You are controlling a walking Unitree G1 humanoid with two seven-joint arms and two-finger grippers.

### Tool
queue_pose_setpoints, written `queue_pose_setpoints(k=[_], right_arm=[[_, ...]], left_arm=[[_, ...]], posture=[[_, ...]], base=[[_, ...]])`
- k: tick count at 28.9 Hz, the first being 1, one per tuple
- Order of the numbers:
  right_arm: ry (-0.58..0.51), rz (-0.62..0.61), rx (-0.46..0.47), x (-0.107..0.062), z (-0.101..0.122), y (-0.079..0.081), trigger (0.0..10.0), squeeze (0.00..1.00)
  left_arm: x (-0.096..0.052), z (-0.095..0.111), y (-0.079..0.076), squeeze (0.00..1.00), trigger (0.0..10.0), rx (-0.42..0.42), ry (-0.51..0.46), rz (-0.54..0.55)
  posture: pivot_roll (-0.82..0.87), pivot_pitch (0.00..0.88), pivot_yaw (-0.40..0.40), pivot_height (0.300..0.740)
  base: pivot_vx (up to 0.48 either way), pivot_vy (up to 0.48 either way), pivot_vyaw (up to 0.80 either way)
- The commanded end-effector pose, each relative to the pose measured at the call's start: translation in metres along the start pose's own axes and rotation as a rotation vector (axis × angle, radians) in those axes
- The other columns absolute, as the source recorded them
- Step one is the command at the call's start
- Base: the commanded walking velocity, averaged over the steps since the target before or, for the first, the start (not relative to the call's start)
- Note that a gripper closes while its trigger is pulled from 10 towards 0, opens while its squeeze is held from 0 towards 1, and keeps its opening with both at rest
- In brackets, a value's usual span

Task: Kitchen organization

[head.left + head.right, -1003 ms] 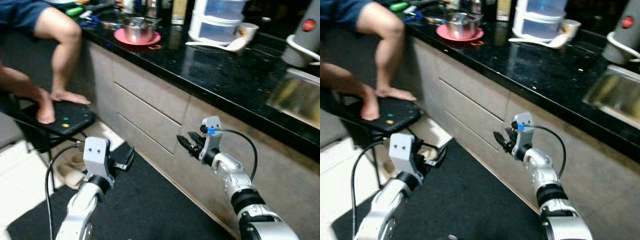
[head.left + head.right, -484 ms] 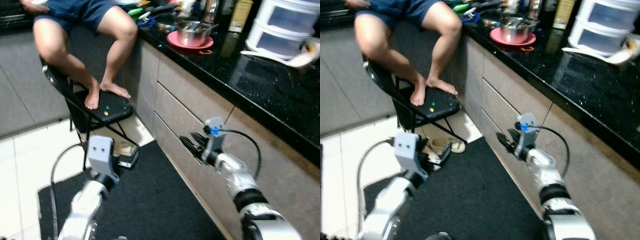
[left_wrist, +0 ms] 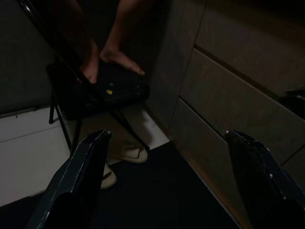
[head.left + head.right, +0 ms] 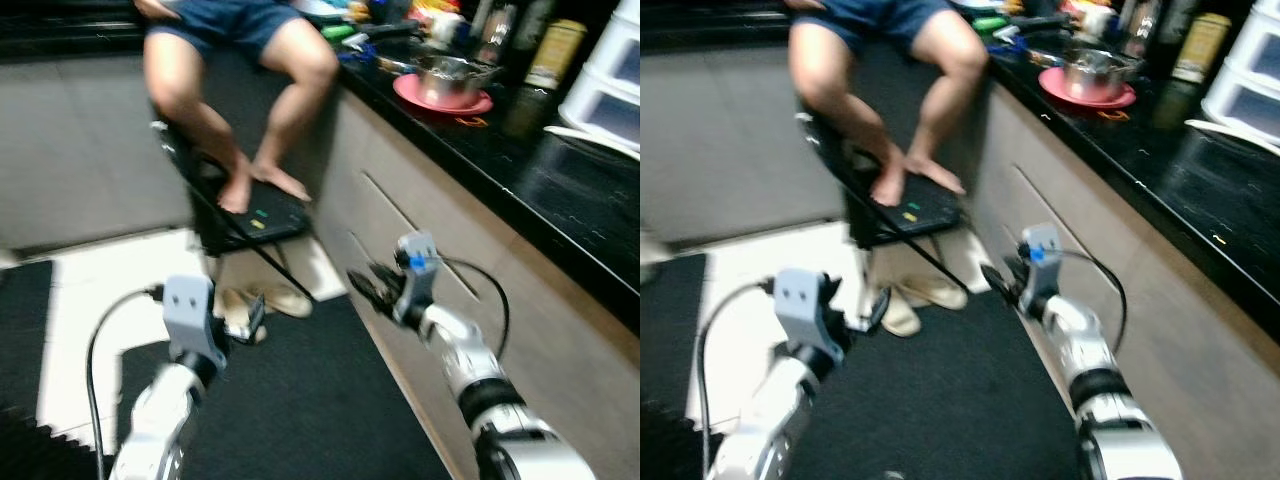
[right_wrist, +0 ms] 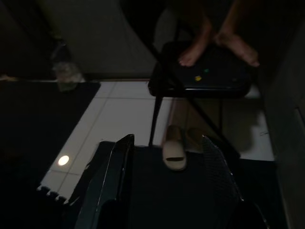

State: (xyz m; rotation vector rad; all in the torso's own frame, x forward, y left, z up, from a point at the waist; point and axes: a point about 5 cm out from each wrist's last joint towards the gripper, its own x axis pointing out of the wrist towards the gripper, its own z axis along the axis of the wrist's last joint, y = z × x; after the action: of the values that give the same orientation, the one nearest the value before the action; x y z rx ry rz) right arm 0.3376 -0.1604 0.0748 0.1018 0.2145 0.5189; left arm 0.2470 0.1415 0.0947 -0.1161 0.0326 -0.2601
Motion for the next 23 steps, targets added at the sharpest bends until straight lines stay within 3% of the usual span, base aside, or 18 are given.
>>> queue_pose_setpoints(k=[1, 14, 18, 19, 23], right_arm=[[-0.013, -0.027, 0.026, -0.002, 0.0, -0.004, 10.0, 0.0], [-0.07, 0.045, 0.061, -0.002, 0.006, -0.001, 10.0, 0.0], [-0.127, 0.165, 0.078, -0.003, 0.013, 0.009, 10.0, 0.0], [-0.177, 0.262, 0.133, -0.004, 0.022, 0.017, 10.0, 0.0], [-0.271, 0.381, 0.209, -0.007, 0.042, 0.026, 10.0, 0.0]], left_arm=[[0.001, -0.001, -0.003, 0.0, 10.0, -0.013, -0.004, -0.013], [0.0, 0.001, -0.002, 0.0, 10.0, -0.006, -0.014, -0.033], [0.0, 0.001, -0.002, 0.0, 10.0, -0.006, -0.012, -0.035], [0.0, 0.001, -0.001, 0.0, 10.0, -0.006, -0.012, -0.038], [0.0, 0.001, -0.001, 0.0, 10.0, -0.005, -0.01, -0.041]], posture=[[0.06, 0.0, -0.095, 0.732], [0.07, 0.0, -0.087, 0.732], [0.07, 0.0, -0.083, 0.732], [0.06, 0.0, -0.08, 0.732], [0.06, 0.0, -0.077, 0.732]], base=[[0.0, 0.0, 0.0], [0.342, 0.0, 0.0], [0.433, 0.0, 0.0], [0.435, 0.0, 0.0], [0.435, 0.0, 0.0]])
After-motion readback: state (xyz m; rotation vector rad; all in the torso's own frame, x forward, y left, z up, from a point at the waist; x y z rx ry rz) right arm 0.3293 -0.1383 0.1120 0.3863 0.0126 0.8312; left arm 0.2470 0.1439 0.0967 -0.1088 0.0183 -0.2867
